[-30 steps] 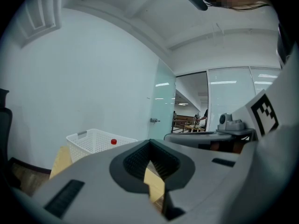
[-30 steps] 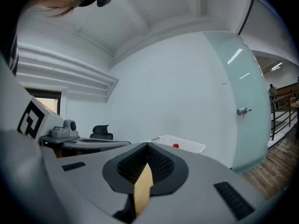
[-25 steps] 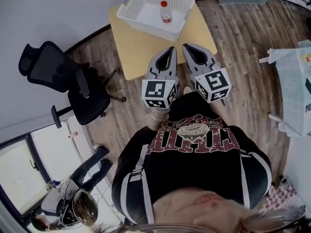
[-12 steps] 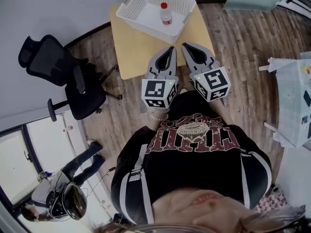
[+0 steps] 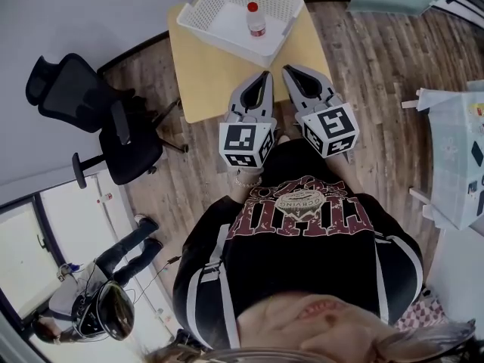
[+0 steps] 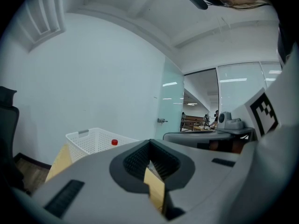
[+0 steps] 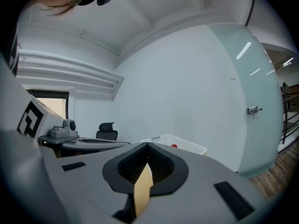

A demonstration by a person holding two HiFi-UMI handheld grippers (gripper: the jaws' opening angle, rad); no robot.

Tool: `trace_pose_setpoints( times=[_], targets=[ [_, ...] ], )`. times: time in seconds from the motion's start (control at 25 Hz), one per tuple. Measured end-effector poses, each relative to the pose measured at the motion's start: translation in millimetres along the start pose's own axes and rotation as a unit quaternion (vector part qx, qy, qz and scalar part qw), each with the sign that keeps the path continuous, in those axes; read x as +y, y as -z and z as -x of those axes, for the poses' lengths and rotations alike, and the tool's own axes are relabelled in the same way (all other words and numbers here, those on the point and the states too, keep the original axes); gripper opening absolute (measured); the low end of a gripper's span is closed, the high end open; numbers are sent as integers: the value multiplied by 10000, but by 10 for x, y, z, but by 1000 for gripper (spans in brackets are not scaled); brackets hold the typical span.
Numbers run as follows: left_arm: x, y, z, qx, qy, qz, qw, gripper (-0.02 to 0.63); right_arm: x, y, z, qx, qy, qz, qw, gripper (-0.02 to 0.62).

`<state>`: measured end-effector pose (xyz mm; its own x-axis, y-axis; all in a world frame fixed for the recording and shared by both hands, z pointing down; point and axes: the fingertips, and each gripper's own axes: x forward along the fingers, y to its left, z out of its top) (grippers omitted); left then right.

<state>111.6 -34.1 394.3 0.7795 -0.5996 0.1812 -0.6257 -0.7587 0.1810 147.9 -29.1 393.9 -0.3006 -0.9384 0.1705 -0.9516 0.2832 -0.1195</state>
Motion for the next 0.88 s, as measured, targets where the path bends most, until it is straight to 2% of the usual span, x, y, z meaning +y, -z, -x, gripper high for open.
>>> trace_pose_setpoints(
  times=[0.88],
  targets=[
    [571, -194, -410, -29, 22, -3, 10000, 46, -221, -78, -660, 64, 124, -74, 9999, 17]
  ],
)
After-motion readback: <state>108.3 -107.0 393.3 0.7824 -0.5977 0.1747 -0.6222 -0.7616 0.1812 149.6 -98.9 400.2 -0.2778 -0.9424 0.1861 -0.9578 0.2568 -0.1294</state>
